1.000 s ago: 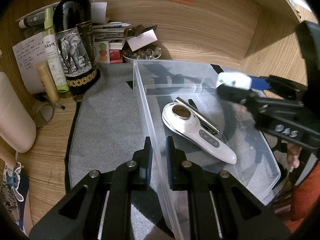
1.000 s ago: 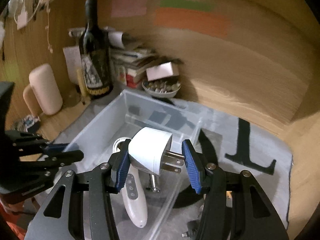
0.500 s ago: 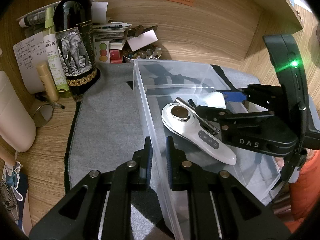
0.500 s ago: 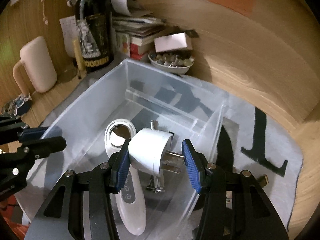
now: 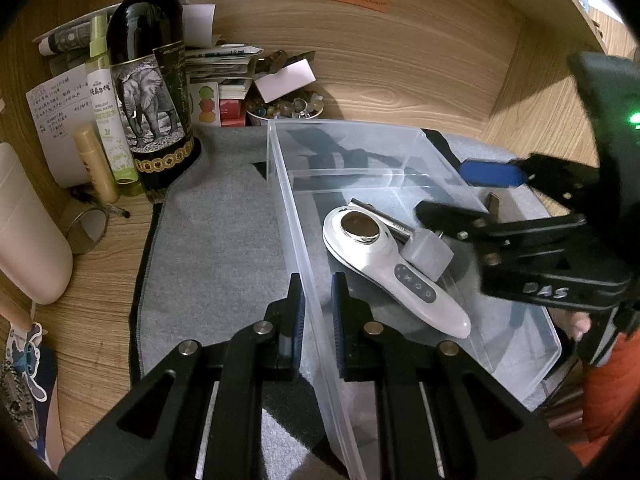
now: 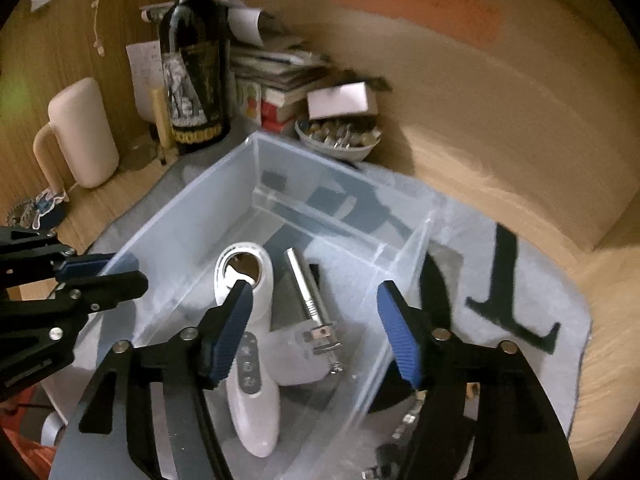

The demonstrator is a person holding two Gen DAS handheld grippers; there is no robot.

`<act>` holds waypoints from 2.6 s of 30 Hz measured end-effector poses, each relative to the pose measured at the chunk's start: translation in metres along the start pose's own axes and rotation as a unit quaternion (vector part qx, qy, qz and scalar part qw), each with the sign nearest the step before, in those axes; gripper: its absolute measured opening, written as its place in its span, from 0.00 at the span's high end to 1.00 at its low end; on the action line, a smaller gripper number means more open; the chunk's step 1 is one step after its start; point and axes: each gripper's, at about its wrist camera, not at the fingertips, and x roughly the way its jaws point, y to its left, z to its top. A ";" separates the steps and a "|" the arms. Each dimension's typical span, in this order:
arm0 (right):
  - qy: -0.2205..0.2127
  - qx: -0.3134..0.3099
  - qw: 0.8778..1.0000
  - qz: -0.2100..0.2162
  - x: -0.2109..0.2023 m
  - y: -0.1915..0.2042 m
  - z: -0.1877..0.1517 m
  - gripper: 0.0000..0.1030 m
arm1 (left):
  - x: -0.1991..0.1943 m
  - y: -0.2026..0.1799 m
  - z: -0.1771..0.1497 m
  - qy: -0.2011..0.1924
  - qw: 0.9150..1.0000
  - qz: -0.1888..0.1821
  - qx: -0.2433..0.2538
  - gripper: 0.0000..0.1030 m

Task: Organize rigid objects
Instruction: 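Place the white plug adapter into the box and open the right tool, then grasp the small black part on the mat with the right tool, then carry the black part into the box and release it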

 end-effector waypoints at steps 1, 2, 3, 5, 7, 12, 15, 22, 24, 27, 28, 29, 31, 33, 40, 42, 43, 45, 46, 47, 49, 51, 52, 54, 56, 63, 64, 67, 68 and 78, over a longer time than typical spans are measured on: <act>-0.006 0.001 1.000 -0.006 -0.004 -0.001 0.000 0.33 | 0.000 0.000 0.000 0.000 1.000 0.000 0.000 0.89; -0.014 0.003 1.000 -0.011 -0.009 -0.003 0.000 0.29 | 0.000 0.000 0.000 0.000 1.000 0.000 0.000 0.89; -0.022 0.007 1.000 -0.015 -0.015 -0.005 0.000 0.27 | 0.000 0.000 0.000 0.000 1.000 0.000 0.000 0.89; -0.037 0.018 0.999 -0.022 -0.028 -0.011 0.000 0.26 | 0.000 0.000 0.000 0.000 1.000 0.000 0.000 0.89; -0.049 0.031 0.998 -0.029 -0.039 -0.020 -0.001 0.26 | 0.000 0.000 0.000 0.001 1.000 0.000 0.000 0.89; -0.064 0.071 0.994 -0.052 -0.059 -0.046 -0.011 0.26 | 0.000 0.000 0.000 0.000 1.000 0.000 0.000 0.89; -0.059 0.092 0.991 -0.072 -0.067 -0.059 -0.022 0.26 | 0.000 -0.001 0.000 0.000 1.000 0.000 0.000 0.89; -0.017 0.123 0.988 -0.089 -0.064 -0.071 -0.060 0.21 | 0.000 0.000 0.001 0.000 1.000 0.001 0.001 0.89; 0.004 0.129 0.988 -0.085 -0.059 -0.070 -0.075 0.21 | 0.000 0.001 0.001 0.000 1.000 0.001 0.001 0.89; 0.030 0.142 0.987 -0.069 -0.051 -0.068 -0.095 0.21 | 0.000 0.001 0.000 0.000 1.000 0.001 0.001 0.89; 0.037 0.145 0.987 -0.063 -0.049 -0.066 -0.100 0.21 | 0.000 0.001 0.001 0.001 1.000 0.001 0.001 0.89; 0.046 0.147 0.986 -0.057 -0.046 -0.064 -0.105 0.21 | 0.000 0.000 0.000 0.000 1.000 0.001 0.001 0.89; 0.059 0.152 0.985 -0.049 -0.041 -0.061 -0.112 0.21 | 0.000 0.001 0.000 0.000 1.000 0.001 0.001 0.89; 0.073 0.161 0.984 -0.038 -0.035 -0.059 -0.121 0.21 | 0.000 0.001 0.000 0.000 1.000 0.000 0.001 0.89; 0.086 0.173 0.981 -0.023 -0.027 -0.057 -0.135 0.21 | 0.000 0.001 0.000 0.000 1.000 0.001 0.002 0.89; 0.081 0.165 0.983 -0.026 -0.028 -0.053 -0.136 0.21 | 0.000 0.001 0.001 0.000 1.000 0.000 0.002 0.89; 0.080 0.158 0.984 -0.031 -0.027 -0.050 -0.136 0.21 | 0.000 0.001 0.000 0.000 1.000 0.000 0.001 0.89; 0.073 0.150 0.985 -0.037 -0.027 -0.048 -0.136 0.25 | 0.000 0.001 0.000 0.000 1.000 0.000 0.002 0.89; 0.070 0.149 0.986 -0.036 -0.027 -0.048 -0.135 0.27 | 0.000 0.001 0.000 0.000 1.000 0.001 0.002 0.89; 0.067 0.150 0.986 -0.037 -0.027 -0.049 -0.134 0.32 | 0.000 0.001 0.000 0.000 1.000 0.000 0.002 0.89; 0.064 0.153 0.985 -0.037 -0.025 -0.051 -0.132 0.43 | 0.000 0.001 0.000 0.000 1.000 0.000 0.002 0.89; 0.062 0.160 0.985 -0.035 -0.026 -0.055 -0.131 0.49 | 0.000 0.000 0.000 0.000 1.000 0.001 0.002 0.89; 0.061 0.163 0.984 -0.034 -0.026 -0.056 -0.131 0.49 | 0.000 0.000 0.000 0.000 1.000 0.000 0.002 0.89; 0.060 0.163 0.984 -0.042 -0.027 -0.057 -0.132 0.50 | 0.000 0.000 0.000 0.000 1.000 0.001 0.001 0.89; 0.058 0.166 0.983 -0.049 -0.030 -0.058 -0.132 0.50 | 0.000 0.000 0.000 0.000 1.000 0.001 0.002 0.89; 0.037 0.181 0.980 -0.072 -0.045 -0.072 -0.127 0.50 | 0.000 0.000 0.000 0.000 1.000 0.001 0.001 0.89; 0.032 0.180 0.980 -0.075 -0.048 -0.073 -0.125 0.50 | 0.000 0.000 0.000 0.000 1.000 0.001 0.001 0.89; 0.009 0.173 0.982 -0.082 -0.059 -0.074 -0.113 0.50 | 0.000 -0.001 0.000 0.000 1.000 0.001 0.002 0.89; -0.001 0.168 0.982 -0.082 -0.064 -0.074 -0.108 0.50 | 0.000 0.000 0.000 0.000 1.000 0.001 0.001 0.89; -0.067 0.107 0.990 -0.065 -0.079 -0.052 -0.054 0.50 | -0.001 -0.001 0.000 -0.001 1.000 0.003 0.003 0.89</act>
